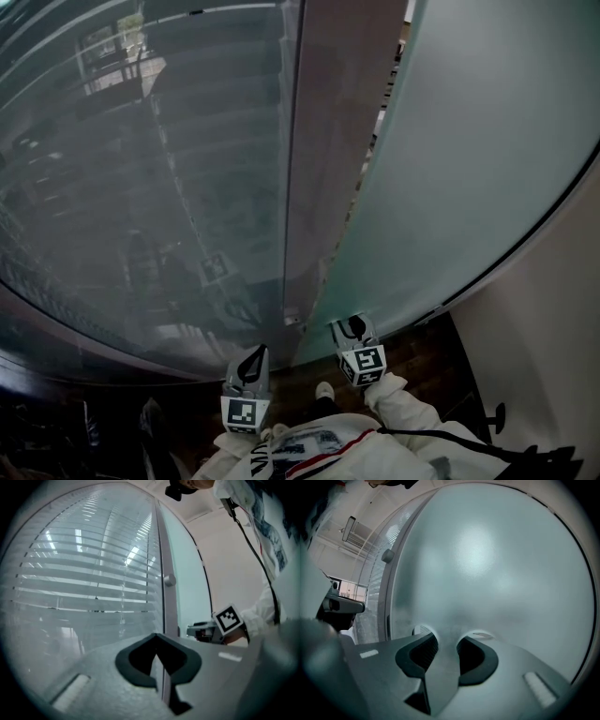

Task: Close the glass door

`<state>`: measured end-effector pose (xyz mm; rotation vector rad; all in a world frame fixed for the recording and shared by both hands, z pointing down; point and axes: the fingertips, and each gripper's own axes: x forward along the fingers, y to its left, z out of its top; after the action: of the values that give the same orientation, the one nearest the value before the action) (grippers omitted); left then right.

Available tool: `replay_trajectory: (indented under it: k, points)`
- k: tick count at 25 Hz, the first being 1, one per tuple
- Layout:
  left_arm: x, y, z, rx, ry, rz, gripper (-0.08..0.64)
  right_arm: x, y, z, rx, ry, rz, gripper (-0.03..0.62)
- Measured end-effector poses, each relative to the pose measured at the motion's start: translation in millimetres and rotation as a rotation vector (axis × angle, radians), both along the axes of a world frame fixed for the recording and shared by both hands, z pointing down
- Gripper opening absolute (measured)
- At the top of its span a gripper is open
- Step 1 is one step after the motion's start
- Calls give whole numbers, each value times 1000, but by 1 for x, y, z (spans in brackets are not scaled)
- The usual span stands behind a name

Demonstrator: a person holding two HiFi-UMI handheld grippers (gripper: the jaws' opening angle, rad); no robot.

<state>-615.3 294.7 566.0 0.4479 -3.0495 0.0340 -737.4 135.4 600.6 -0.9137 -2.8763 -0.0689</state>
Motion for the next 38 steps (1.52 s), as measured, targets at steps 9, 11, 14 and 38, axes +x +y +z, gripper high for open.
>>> replay_trajectory:
  k: [9,11,14,38]
  points:
    - [-6,-8,-2,3,4,13,0,-11,4,-4,5,0,6,126]
    - [-6,-9,-2,3,5,14,0,-12,4,-4,5,-1,8,126]
    - [-5,-10,0,9,1,13,0,-12,3,-6,4,-3,11,126]
    - [-4,-19,-1,-5,22,29,-1,-27,16,-11,1,-9,15,126]
